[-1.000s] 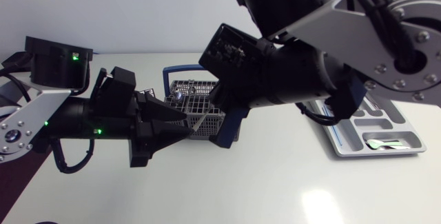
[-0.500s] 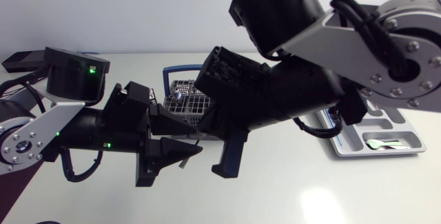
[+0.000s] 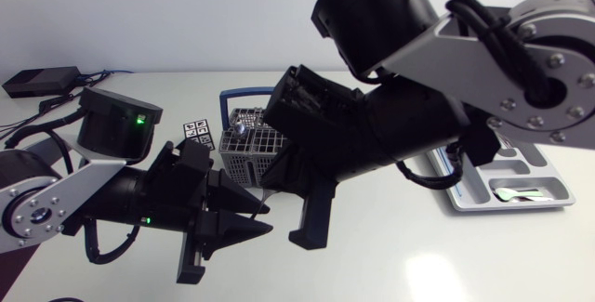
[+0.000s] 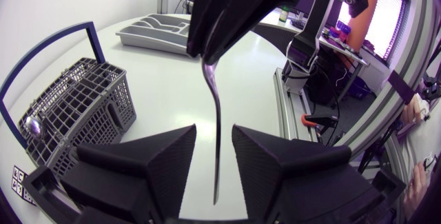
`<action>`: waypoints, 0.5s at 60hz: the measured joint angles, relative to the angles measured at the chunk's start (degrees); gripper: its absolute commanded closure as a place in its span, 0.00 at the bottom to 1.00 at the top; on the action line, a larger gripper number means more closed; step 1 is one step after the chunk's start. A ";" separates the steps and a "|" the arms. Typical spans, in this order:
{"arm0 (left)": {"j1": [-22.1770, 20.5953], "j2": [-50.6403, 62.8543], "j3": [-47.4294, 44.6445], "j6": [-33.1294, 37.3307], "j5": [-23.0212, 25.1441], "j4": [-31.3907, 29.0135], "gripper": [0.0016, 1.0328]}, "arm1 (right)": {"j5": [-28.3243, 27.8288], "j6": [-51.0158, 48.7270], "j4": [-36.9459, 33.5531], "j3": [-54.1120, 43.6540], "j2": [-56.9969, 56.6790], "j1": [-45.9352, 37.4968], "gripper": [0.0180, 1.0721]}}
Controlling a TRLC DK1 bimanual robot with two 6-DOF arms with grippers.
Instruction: Transfer all utensils from the basket to the drawer tray.
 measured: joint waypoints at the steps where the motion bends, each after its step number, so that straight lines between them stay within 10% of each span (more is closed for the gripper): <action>1: -0.02 -0.02 0.00 0.00 0.00 -0.02 0.73 | 0.00 0.00 0.00 0.00 0.00 0.00 0.91; 30: 0.00 -0.94 0.00 0.00 0.15 -0.70 0.81 | -0.02 0.00 0.00 -0.94 0.00 0.00 0.91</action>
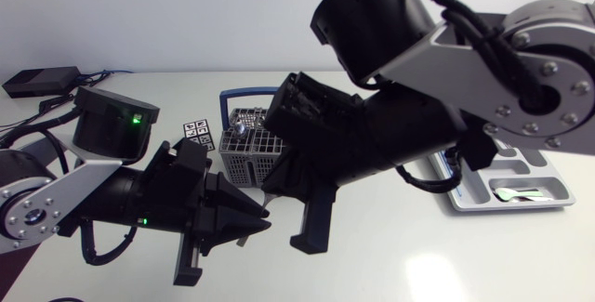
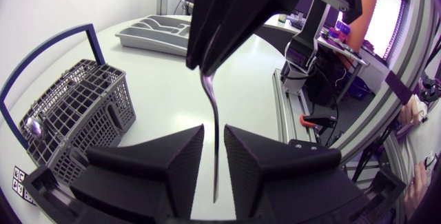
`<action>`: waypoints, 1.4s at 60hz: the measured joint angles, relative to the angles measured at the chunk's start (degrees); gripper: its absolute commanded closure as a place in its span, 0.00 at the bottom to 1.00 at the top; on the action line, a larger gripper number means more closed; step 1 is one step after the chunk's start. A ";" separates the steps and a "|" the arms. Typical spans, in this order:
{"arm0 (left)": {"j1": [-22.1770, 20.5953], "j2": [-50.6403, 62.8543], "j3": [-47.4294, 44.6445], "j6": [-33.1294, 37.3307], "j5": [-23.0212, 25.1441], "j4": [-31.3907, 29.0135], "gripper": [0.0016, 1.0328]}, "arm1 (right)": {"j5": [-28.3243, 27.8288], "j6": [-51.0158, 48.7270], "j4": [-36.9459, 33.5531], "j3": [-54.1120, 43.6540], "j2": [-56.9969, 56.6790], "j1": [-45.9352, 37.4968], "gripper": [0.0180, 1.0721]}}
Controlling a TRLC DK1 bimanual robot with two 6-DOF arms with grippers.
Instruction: Transfer all utensils from the basket to the drawer tray.
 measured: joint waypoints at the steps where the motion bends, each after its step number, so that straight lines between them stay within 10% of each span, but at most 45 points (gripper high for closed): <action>1: -0.02 0.00 0.00 0.00 0.02 0.00 0.81 | 0.00 0.00 0.02 -0.20 0.00 0.00 0.91; 27: -0.02 -0.07 0.02 -0.04 0.44 -0.81 0.97 | 0.04 0.00 0.02 -0.81 0.00 0.00 0.90; 46: 0.07 -0.07 0.57 -2.01 0.00 -0.81 0.97 | 0.07 0.66 0.46 -0.79 0.00 -0.57 0.31; 84: -0.72 1.03 3.23 -21.40 -19.50 15.63 0.97 | -1.18 11.63 3.91 4.72 0.44 -10.21 0.31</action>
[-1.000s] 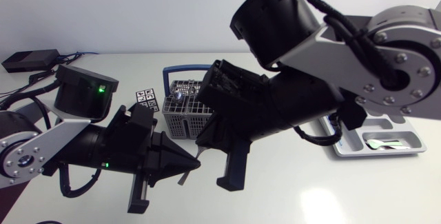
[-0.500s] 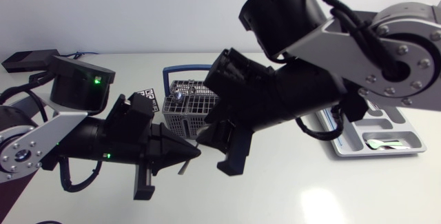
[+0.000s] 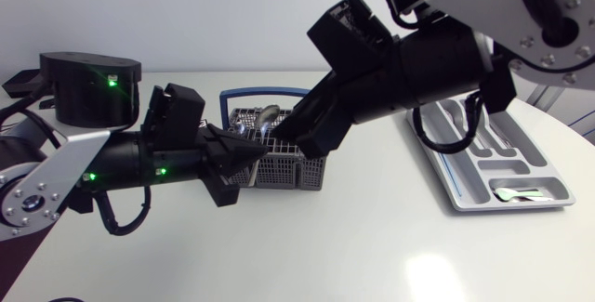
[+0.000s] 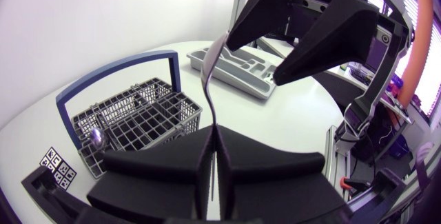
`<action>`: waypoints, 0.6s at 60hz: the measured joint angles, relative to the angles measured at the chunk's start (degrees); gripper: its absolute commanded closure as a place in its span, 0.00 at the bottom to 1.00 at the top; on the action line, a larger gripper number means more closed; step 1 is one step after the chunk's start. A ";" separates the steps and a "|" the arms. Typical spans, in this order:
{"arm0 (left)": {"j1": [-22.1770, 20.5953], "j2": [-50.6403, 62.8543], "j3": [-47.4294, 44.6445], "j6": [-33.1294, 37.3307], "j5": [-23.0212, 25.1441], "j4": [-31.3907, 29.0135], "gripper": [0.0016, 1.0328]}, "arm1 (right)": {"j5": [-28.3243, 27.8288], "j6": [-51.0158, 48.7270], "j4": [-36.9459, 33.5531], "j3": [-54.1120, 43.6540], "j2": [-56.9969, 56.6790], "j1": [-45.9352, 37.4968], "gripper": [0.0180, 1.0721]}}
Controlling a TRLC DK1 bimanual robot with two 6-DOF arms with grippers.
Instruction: Transfer all utensils from the basket to the drawer tray.
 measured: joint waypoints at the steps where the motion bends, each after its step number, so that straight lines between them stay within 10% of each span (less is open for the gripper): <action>1: -0.13 0.15 0.09 -0.28 -0.39 0.31 0.97 | -0.20 0.31 0.04 0.31 0.20 -0.15 0.31; 36: -1.75 3.26 2.84 -9.88 -8.26 8.66 0.97 | -5.40 6.82 2.71 9.09 10.51 -2.69 0.45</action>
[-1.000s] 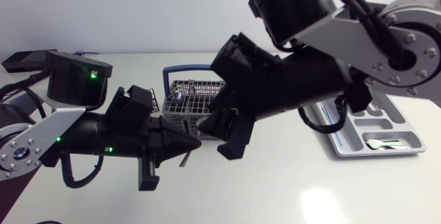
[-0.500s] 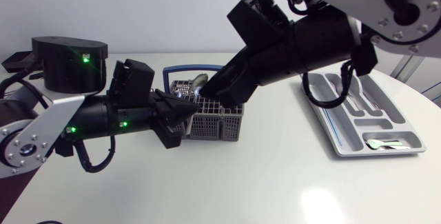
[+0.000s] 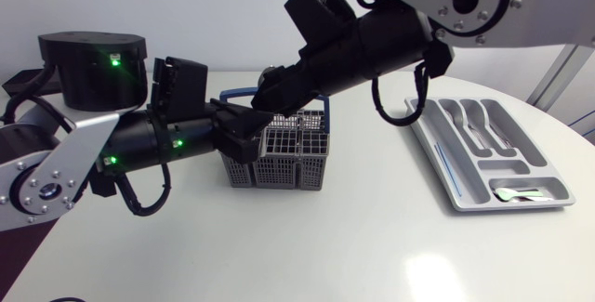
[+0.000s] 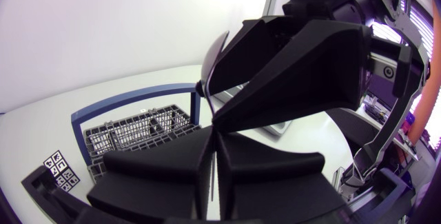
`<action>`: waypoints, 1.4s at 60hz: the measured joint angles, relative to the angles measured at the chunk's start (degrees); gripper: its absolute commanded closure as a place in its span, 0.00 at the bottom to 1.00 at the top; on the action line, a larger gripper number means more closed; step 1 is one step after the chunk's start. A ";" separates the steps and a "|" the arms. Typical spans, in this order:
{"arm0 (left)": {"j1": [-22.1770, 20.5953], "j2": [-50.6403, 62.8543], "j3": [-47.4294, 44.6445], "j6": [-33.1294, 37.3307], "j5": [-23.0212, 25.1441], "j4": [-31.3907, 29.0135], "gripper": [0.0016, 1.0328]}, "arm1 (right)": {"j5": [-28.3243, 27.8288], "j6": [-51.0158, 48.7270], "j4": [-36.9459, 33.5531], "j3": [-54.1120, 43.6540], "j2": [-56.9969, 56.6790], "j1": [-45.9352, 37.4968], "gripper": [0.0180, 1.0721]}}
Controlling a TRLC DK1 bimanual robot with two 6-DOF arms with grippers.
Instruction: Transfer all utensils from the basket to the drawer tray.
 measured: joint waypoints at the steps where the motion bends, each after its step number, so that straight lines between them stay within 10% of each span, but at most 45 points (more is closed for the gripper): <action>1: 0.00 0.00 0.00 -0.22 0.00 0.11 0.97 | -0.24 0.07 0.02 0.13 0.17 -0.15 0.46; 42: 0.39 1.05 0.00 -2.32 -0.07 3.85 0.97 | -3.26 2.80 2.25 1.03 2.03 -1.75 0.95; 84: 0.26 -1.33 -0.17 -2.10 0.22 2.29 0.56 | -3.72 2.99 2.86 0.46 1.90 -3.54 0.95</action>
